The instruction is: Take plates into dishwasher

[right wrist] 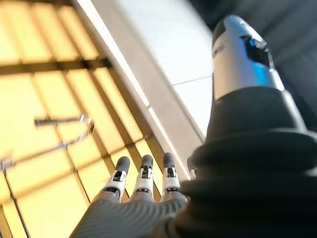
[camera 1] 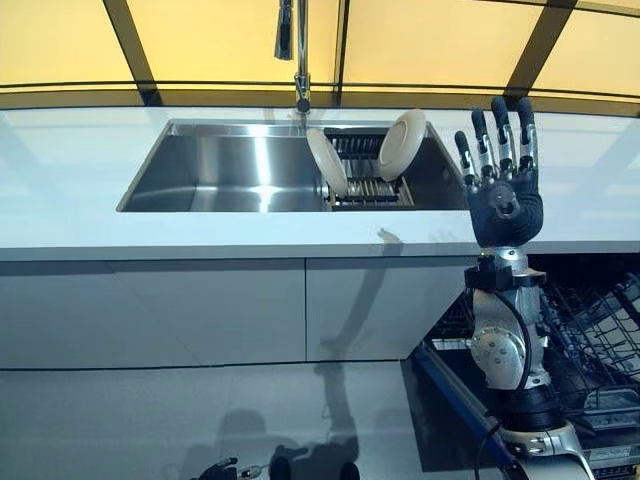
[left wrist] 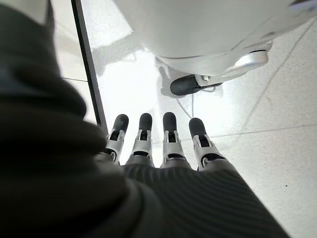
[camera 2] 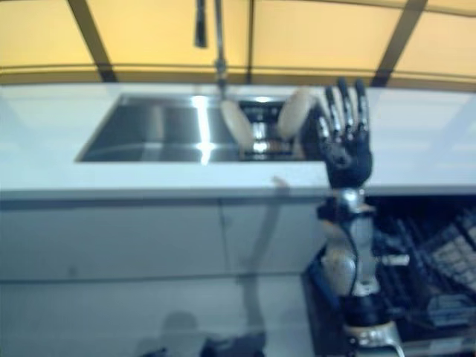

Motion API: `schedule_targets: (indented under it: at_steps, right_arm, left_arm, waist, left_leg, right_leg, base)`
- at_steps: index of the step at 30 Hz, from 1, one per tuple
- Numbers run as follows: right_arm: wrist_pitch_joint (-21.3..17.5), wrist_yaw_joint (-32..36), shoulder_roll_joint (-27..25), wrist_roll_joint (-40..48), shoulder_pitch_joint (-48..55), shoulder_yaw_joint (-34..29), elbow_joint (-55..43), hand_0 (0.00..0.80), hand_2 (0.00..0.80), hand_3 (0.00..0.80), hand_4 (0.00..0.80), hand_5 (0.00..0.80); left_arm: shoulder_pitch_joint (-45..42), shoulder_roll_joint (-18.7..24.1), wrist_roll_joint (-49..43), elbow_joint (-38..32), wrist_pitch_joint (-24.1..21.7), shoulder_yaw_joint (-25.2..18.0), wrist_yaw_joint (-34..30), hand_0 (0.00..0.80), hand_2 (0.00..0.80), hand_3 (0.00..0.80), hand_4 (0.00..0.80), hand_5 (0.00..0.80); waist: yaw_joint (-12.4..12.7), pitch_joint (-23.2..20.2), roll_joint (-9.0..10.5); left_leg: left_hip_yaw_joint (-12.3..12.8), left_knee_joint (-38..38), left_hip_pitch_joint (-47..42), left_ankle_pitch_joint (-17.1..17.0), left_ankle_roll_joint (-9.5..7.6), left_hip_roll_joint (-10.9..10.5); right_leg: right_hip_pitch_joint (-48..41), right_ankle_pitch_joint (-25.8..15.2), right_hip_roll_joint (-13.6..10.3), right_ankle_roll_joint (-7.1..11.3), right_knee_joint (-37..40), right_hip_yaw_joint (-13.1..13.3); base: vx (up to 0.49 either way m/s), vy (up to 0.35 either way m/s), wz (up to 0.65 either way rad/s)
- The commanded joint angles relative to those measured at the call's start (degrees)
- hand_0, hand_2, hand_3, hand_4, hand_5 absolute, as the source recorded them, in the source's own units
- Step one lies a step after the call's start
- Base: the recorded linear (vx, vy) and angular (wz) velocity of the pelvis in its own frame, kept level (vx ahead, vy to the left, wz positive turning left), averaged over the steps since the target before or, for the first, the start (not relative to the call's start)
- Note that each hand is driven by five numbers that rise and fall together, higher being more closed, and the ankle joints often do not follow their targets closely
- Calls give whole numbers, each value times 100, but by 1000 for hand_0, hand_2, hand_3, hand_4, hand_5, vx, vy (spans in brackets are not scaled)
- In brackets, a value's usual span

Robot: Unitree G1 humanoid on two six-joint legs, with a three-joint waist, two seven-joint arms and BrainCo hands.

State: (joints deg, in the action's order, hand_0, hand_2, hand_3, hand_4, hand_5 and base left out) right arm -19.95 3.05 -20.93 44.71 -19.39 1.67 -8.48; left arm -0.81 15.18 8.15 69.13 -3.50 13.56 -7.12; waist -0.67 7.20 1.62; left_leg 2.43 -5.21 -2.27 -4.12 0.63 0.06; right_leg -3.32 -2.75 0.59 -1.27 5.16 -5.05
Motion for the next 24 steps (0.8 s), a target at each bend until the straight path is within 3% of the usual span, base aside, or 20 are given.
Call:
schedule_targets:
  at_steps: [1, 4, 8, 10, 12, 14, 17, 22, 24]
  right_arm:
    - [-37, -535, -242, -407, -829, -351, -274, 0, 0, 0, 0, 0]
    - [176, -827, -483, -547, -1116, -250, -171, 0, 0, 0, 0, 0]
    - [335, -1060, -695, -733, -1478, -166, -19, 0, 0, 0, 0, 0]
    - [362, -1184, -768, -826, -1602, -161, 88, 0, 0, 0, 0, 0]
    - [377, -1254, -853, -806, -1690, -189, 253, 0, 0, 0, 0, 0]
    - [462, -1312, -905, -862, -1741, -228, 391, 0, 0, 0, 0, 0]
    - [780, -1398, -1085, -867, -1934, -246, 483, 0, 0, 0, 0, 0]
    - [853, -1411, -1253, -745, -2099, -197, 577, 0, 0, 0, 0, 0]
    - [920, -1475, -1218, -814, -2050, -225, 519, 0, 0, 0, 0, 0]
  left_arm:
    - [430, 15, 175, 316, -12, 247, 30, 0, 0, 0, 0, 0]
    - [473, 16, 108, 391, -42, 245, -7, 0, 0, 0, 0, 0]
    - [571, 96, 20, 404, -38, 229, -47, 0, 0, 0, 0, 0]
    - [597, 171, -57, 387, -38, 217, -71, 0, 0, 0, 0, 0]
    - [604, 242, -98, 355, -26, 215, -75, 0, 0, 0, 0, 0]
    - [603, 306, -201, 294, 67, 230, -76, 0, 0, 0, 0, 0]
    - [550, 377, -290, 224, 181, 225, -56, 0, 0, 0, 0, 0]
    - [670, 322, -195, 308, 158, 313, 55, 0, 0, 0, 0, 0]
    - [712, 279, -156, 329, 208, 369, 96, 0, 0, 0, 0, 0]
  waist:
    - [32, 156, 52]
    - [49, 185, 63]
    - [52, 282, 35]
    - [47, 365, 21]
    - [59, 497, 9]
    - [77, 567, 15]
    - [180, 581, 34]
    - [204, 662, 126]
    - [219, 709, 140]
  left_leg:
    - [167, 21, -281, 852, -670, -433]
    - [181, 76, -320, 904, -732, -471]
    - [143, 206, -302, 928, -862, -504]
    - [85, 293, -261, 904, -933, -532]
    - [14, 359, -222, 869, -966, -558]
    - [-19, 375, -265, 872, -955, -585]
    - [27, 371, -306, 811, -866, -566]
    - [149, 621, -196, 979, -799, -627]
    - [159, 714, -221, 1050, -814, -657]
  right_leg:
    - [-106, 339, 53, 131, -16, 24]
    - [-123, 372, 3, 158, -148, 28]
    - [142, 527, -110, 239, -906, 50]
    - [436, 434, -196, 321, -1606, 41]
    - [993, 42, -356, 398, -2738, -20]
    - [1245, -81, -458, 442, -3256, -59]
    - [1326, -279, -456, 537, -2691, -244]
    - [1303, -450, -78, 624, -530, -12]
    - [1353, -633, -47, 634, -82, 17]
  base:
    - [23, 122, -7]
    - [26, 158, -9]
    - [-14, 221, -5]
    - [-68, 236, -13]
    - [-101, 219, -36]
    - [-12, 148, -32]
    - [62, 55, -4]
    - [94, -71, -8]
    - [214, -154, 6]
